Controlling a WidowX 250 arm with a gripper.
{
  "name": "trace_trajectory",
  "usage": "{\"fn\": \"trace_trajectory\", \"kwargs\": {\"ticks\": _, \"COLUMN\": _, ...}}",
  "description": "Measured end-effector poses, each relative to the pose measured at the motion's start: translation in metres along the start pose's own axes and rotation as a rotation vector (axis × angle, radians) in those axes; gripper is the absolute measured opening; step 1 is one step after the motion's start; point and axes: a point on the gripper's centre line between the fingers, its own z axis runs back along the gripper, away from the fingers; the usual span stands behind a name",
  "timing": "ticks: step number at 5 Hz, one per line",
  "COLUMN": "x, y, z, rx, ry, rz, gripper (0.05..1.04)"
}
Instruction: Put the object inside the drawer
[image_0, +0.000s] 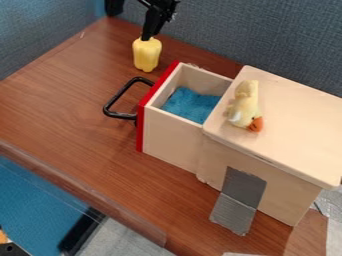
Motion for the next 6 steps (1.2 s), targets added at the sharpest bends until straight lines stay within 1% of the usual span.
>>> {"fn": "trace_trajectory", "kwargs": {"ticks": 1, "x": 0.0, "y": -0.005, "z": -0.012, "rx": -0.017, "ry": 0.035, "rz": -0.006, "gripper": 1.0}}
{"fn": "trace_trajectory", "kwargs": {"ticks": 2, "x": 0.025, "y": -0.024, "z": -0.025, "rx": -0.129, "ry": 0.032, "rz": -0.001, "gripper": 1.0}}
{"fn": "trace_trajectory", "kwargs": {"ticks": 3, "x": 0.051, "y": -0.04, "z": -0.037, "rx": -0.225, "ry": 0.013, "rz": 0.004, "gripper": 1.0}}
{"fn": "trace_trajectory", "kwargs": {"ticks": 4, "x": 0.067, "y": -0.045, "z": -0.056, "rx": -0.242, "ry": 0.013, "rz": 0.021, "gripper": 1.0}}
{"fn": "trace_trajectory", "kwargs": {"ticks": 5, "x": 0.078, "y": -0.055, "z": -0.086, "rx": -0.237, "ry": 0.016, "rz": 0.041, "gripper": 1.0}}
{"fn": "trace_trajectory", "kwargs": {"ticks": 6, "x": 0.093, "y": -0.061, "z": -0.101, "rx": -0.199, "ry": 0.009, "rz": 0.055, "gripper": 1.0}}
